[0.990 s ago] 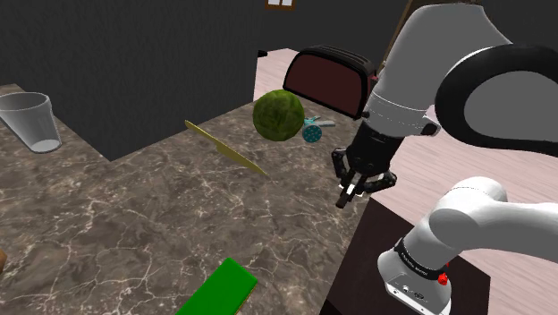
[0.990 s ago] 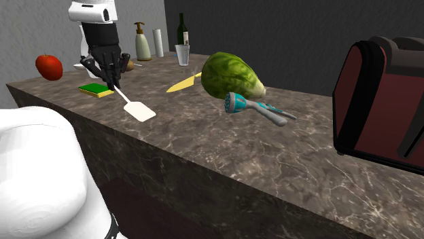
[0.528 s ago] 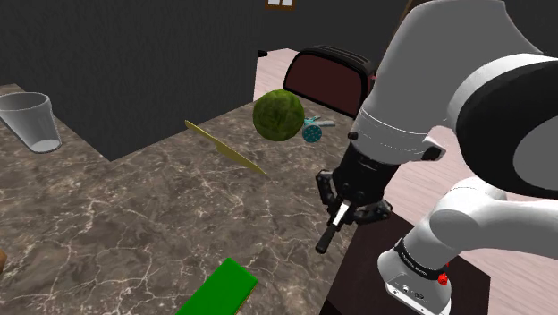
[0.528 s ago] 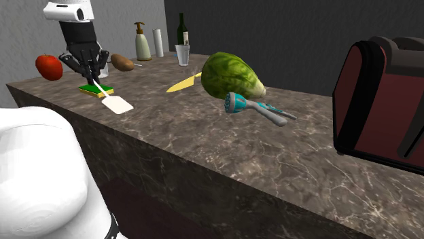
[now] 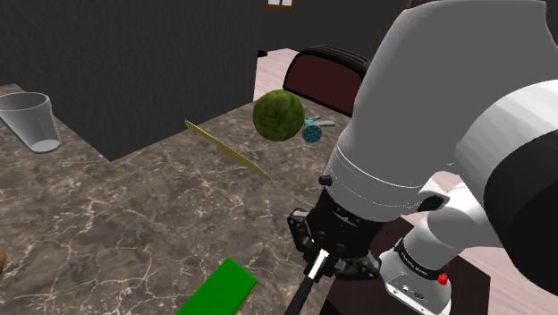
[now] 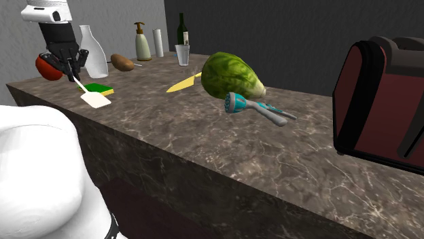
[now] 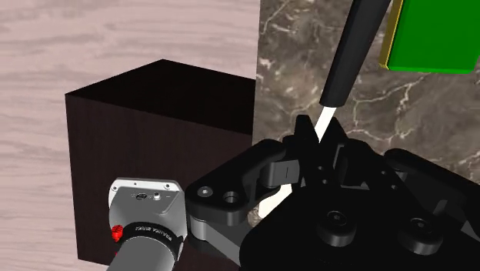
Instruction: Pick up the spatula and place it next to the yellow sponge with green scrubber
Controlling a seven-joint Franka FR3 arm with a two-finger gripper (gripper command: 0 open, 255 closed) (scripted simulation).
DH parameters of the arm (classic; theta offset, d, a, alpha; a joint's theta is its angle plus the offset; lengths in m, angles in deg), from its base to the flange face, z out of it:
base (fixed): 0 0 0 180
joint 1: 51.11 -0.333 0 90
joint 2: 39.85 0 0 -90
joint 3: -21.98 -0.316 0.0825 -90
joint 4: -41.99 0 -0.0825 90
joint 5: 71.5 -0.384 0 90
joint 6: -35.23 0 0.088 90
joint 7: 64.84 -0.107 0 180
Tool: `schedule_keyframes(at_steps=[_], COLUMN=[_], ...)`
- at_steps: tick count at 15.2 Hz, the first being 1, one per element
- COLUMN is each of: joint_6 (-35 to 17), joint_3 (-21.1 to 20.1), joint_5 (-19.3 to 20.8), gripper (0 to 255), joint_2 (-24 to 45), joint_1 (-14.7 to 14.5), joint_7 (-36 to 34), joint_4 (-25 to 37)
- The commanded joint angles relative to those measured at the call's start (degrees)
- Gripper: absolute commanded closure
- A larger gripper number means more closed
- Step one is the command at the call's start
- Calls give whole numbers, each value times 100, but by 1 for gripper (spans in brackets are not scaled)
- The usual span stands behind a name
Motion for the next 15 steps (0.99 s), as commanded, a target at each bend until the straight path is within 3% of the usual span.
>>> schedule_keyframes(at_steps=[1, 7, 13, 15], joint_6=[-18, -58, 42, -58], joint_3=[-318, -1322, -2401, -2448], joint_5=[-102, -330, -531, -597], gripper=[255, 255, 255, 255], joint_2=[134, 434, 536, 476], joint_1=[174, 896, 1941, 1917], joint_7=[-277, -1013, -1736, -1691], joint_4=[381, 1562, 2998, 2874])
